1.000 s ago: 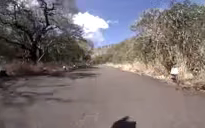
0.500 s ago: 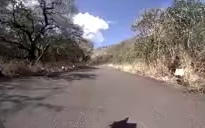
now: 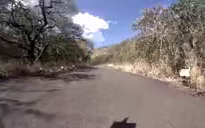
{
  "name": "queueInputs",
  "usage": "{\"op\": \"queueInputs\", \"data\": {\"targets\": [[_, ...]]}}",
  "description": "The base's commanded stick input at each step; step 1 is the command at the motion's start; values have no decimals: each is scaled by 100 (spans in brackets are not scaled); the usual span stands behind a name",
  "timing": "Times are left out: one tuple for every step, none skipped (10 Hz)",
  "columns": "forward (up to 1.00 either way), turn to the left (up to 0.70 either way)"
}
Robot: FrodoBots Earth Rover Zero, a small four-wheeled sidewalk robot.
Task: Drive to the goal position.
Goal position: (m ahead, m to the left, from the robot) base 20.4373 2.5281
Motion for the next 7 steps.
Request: {"op": "queueInputs", "data": {"targets": [[50,0],[50,0],[50,0],[50,0],[50,0],[50,0],[50,0]]}}
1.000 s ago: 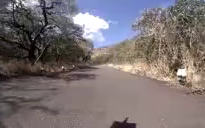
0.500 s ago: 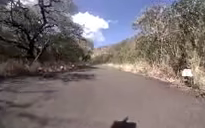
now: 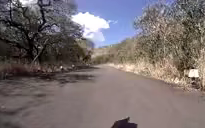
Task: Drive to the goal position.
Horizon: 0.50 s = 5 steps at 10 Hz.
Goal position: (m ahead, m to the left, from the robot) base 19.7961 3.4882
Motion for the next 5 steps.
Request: {"op": "queueInputs", "data": {"targets": [[50,0],[50,0],[50,0],[50,0],[50,0]]}}
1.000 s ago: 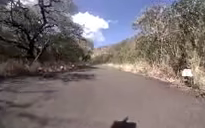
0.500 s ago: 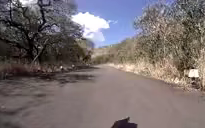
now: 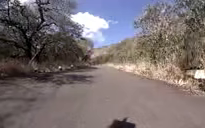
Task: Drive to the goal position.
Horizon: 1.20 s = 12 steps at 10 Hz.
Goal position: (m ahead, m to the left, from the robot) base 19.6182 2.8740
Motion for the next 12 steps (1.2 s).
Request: {"op": "queueInputs", "data": {"targets": [[50,0],[50,0],[50,0],[50,0],[50,0],[50,0],[50,0],[50,0],[50,0],[50,0],[50,0],[50,0]]}}
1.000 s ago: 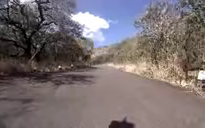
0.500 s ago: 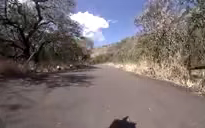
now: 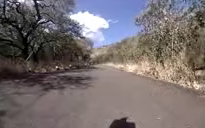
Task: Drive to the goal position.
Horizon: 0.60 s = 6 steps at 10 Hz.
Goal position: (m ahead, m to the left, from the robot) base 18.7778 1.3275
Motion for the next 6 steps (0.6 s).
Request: {"op": "queueInputs", "data": {"targets": [[50,0],[50,0],[50,0],[50,0],[50,0],[50,0]]}}
